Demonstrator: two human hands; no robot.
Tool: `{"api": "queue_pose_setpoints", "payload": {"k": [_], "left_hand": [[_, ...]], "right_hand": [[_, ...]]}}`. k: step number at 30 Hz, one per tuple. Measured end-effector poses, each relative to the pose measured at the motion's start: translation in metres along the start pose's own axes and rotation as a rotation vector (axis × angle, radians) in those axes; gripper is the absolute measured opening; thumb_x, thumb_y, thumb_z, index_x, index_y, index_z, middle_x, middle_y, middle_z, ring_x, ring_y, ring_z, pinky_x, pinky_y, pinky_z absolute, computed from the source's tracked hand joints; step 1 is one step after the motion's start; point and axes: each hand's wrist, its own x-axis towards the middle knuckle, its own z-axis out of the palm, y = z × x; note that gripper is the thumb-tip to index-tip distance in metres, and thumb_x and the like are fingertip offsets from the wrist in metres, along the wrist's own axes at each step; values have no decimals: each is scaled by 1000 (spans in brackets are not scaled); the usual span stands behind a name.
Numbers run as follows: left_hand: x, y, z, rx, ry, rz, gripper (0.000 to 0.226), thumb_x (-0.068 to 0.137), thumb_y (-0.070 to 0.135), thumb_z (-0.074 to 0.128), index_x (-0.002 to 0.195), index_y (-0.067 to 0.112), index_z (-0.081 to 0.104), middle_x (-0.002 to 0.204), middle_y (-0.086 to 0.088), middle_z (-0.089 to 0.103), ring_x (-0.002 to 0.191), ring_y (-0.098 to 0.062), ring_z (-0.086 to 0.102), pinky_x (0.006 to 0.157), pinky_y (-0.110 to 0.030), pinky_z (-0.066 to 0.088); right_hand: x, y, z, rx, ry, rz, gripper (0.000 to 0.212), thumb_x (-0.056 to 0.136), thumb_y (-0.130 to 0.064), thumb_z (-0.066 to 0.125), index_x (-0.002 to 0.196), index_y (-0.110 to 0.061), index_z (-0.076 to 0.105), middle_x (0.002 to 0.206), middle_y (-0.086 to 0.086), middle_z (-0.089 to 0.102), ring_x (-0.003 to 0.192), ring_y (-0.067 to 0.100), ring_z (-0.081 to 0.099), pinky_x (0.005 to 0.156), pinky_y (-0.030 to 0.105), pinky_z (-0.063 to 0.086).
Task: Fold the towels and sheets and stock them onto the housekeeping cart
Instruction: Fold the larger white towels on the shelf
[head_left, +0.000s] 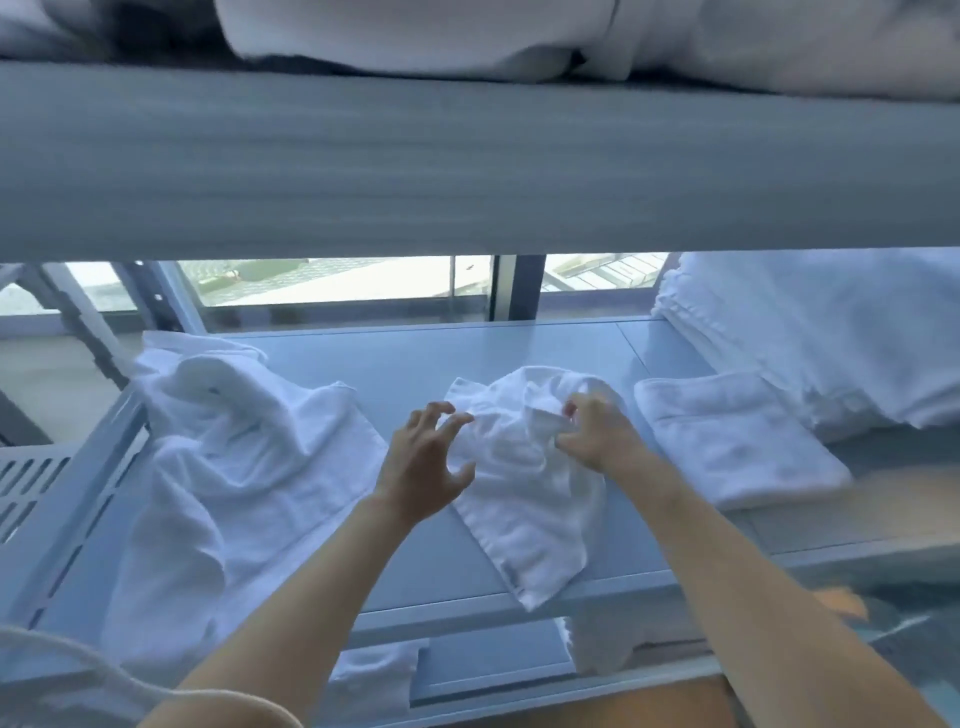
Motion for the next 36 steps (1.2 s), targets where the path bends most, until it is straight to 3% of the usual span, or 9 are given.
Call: {"api": "queue_pose_setpoints", "payload": {"k": [4,7,10,14,17,21,25,31,36], "left_hand": [[6,32,52,-18,-210,10,71,77,46,77,142,29,56,148,-2,46,133,-32,46,105,-45,46],[3,40,80,10,-321,-55,87,77,58,71,154,32,40,159,0,34,139,-29,43,110,-47,42],[-3,42,96,32,-322,-57,90,77,59,63,159,38,29,167,3,24,146,-26,37,118,-44,28],[-10,44,94,-10,-382,-12,86,77,51,61,156,51,27,169,8,19,149,-23,28,120,-41,19],[-15,41,81,-52,-463,44,75,73,37,61,143,56,43,163,11,29,144,-18,32,120,-39,26],[-22,32,68,-117,-403,54,62,67,0,55,111,39,72,136,16,58,126,-12,52,109,-27,40],[-36,15,61,-67,-178,-165,42,69,-10,49,88,21,70,109,8,71,109,-27,65,90,-39,50],[-45,36,92,29,-253,-406,57,102,44,36,157,28,35,167,8,27,156,-18,17,124,-50,15],[-44,27,99,165,-265,-268,72,91,45,10,162,38,18,171,15,6,158,-10,-2,127,-44,-6]], "right_hand": [[-25,55,13,-79,-290,61,48,82,-30,74,124,-8,64,135,8,52,114,32,62,102,38,47],[-33,68,3,-60,-342,32,33,71,-35,74,95,-13,71,104,-2,68,90,23,69,78,35,58],[-29,65,-20,-153,-226,-38,25,63,-38,66,76,-18,57,70,-10,63,67,8,61,55,23,44],[-9,43,-41,-89,137,-152,36,65,-58,54,65,-23,62,70,-11,63,73,14,61,65,26,44],[19,31,-39,15,110,-289,31,75,-53,67,93,-29,69,100,-12,65,96,18,62,83,34,45],[57,36,-18,-127,-233,-331,89,69,-60,81,148,-38,48,156,-5,38,142,22,37,115,45,30],[60,63,20,-106,-436,-306,89,72,-46,85,151,-38,45,147,-4,46,139,22,43,115,34,35],[-11,97,62,3,102,-525,44,77,-9,66,119,-23,65,117,-2,57,99,30,54,73,41,51],[-52,138,35,31,-12,-553,48,72,-3,63,111,-31,62,115,-12,54,100,21,55,68,39,53]]}}
